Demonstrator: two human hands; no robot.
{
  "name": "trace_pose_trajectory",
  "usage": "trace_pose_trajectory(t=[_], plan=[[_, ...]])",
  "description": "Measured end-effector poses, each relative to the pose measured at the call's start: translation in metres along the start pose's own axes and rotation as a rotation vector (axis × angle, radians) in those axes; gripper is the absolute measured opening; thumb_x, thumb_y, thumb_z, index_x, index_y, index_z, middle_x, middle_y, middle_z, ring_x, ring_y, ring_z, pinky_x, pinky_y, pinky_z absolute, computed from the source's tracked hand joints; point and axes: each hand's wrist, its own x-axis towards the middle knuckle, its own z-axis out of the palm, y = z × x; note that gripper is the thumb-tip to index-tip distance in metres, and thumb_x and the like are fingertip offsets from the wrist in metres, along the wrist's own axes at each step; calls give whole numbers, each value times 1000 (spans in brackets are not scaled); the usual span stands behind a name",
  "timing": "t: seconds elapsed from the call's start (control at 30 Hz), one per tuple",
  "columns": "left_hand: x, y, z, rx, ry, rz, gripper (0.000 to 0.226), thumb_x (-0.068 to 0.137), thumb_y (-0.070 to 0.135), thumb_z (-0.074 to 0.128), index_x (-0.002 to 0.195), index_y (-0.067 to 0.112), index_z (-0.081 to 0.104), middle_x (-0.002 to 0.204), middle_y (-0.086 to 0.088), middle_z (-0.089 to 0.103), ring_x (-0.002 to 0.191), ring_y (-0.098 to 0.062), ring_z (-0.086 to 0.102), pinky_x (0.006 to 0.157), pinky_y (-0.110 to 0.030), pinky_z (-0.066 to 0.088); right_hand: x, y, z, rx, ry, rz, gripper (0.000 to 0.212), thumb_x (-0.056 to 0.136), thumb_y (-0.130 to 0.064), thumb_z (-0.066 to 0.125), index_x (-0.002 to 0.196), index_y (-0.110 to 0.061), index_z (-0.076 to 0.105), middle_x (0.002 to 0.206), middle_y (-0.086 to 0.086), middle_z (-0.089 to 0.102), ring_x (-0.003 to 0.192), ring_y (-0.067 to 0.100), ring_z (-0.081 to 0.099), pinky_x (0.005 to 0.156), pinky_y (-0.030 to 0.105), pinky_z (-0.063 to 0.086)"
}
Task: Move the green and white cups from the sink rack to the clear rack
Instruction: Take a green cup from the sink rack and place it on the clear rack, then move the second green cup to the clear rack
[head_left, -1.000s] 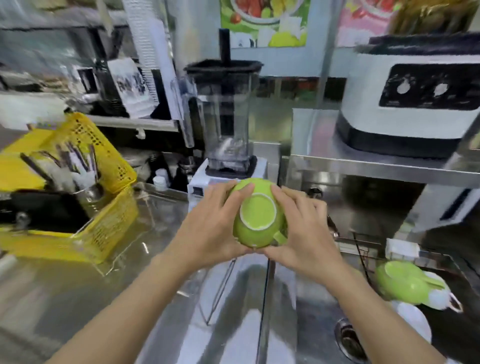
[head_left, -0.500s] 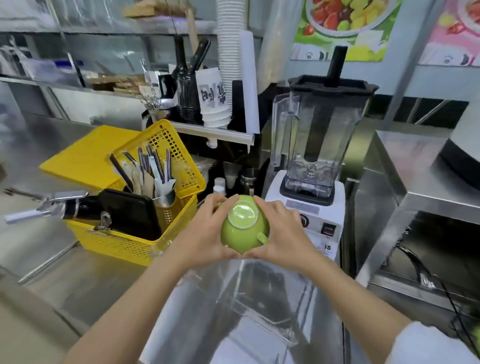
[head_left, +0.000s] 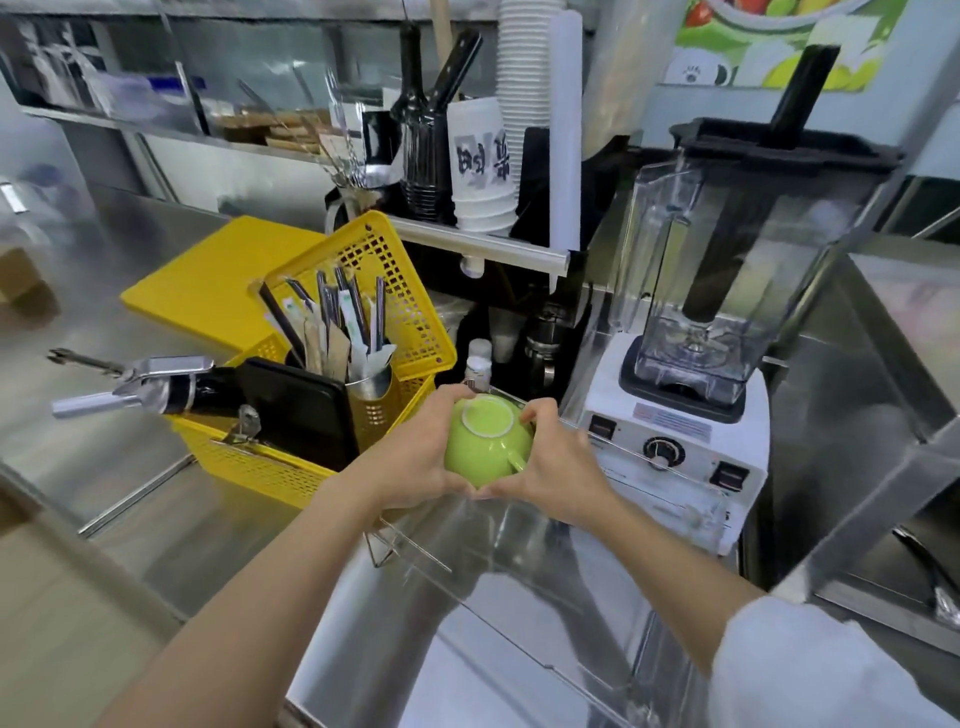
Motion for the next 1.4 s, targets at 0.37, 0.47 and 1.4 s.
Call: trace_pose_trajectory(t=[0.37, 0.47, 1.4], plan=[[-11, -6, 2, 351, 4, 37, 90, 67, 72, 48, 141, 27, 22, 155, 6, 14, 138, -15, 25, 109, -34, 29, 0, 22, 0, -86, -103, -45, 88, 71, -50, 69, 140, -29, 19, 148, 4, 30, 136, 24, 26, 106, 48, 18], [-15, 14, 0, 271, 24, 2, 97, 61, 81, 42, 141, 39, 8, 155, 4, 14, 140, -13, 18, 111, -34, 22, -15, 29, -16, -111, -142, -65, 89, 76, -49, 66, 143, -30, 10, 154, 6, 17, 141, 25, 17, 110, 47, 13], [24, 402, 335, 137, -154, 385, 80, 75, 60, 53, 141, 27, 22, 152, -1, 25, 138, -18, 24, 110, -35, 23, -329, 371, -240, -127, 169, 335, 87, 76, -47, 66, 144, -22, 16, 150, 6, 29, 137, 26, 27, 112, 49, 24]])
